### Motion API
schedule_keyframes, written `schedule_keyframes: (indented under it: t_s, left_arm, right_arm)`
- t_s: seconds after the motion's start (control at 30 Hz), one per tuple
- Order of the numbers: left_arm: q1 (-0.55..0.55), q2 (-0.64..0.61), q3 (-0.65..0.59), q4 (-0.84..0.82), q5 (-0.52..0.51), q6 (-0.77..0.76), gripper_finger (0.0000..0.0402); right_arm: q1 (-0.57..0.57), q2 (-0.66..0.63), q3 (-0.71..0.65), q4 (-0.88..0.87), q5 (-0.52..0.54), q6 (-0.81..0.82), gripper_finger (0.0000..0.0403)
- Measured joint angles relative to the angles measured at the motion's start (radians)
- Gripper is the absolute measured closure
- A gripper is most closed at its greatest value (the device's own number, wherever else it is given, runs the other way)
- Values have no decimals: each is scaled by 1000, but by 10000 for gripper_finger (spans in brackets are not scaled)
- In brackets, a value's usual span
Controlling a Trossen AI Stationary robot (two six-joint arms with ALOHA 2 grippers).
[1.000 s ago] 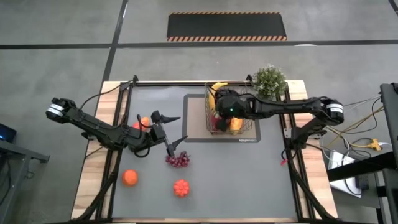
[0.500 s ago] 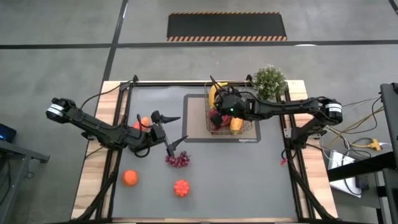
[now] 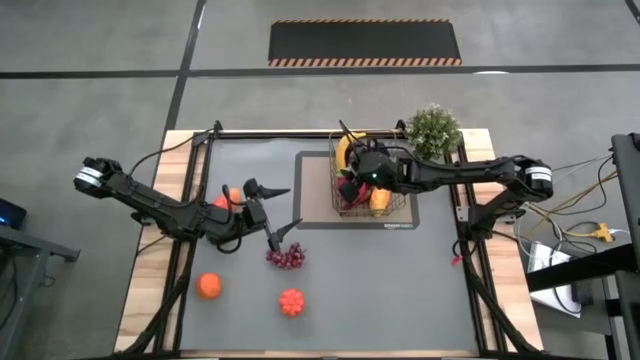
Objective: Build produce basket
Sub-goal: Put the dragonfruit into the wire basket, then put the mango into the wire basket
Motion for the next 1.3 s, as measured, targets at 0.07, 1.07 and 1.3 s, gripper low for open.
schedule_keyframes:
  t_s: [0.07,1.07,1.3]
  left_arm:
    - [0,0,0,-20,1,-2,36]
    - [20,0,6,-152,-45,-167,36]
    - [170,0,46,-632,-30,-509,36]
  right_arm:
    - [0,-5,6,-12,0,0,212]
    - [29,-262,60,-273,-36,0,188]
    - [90,-304,52,-307,-34,-8,188]
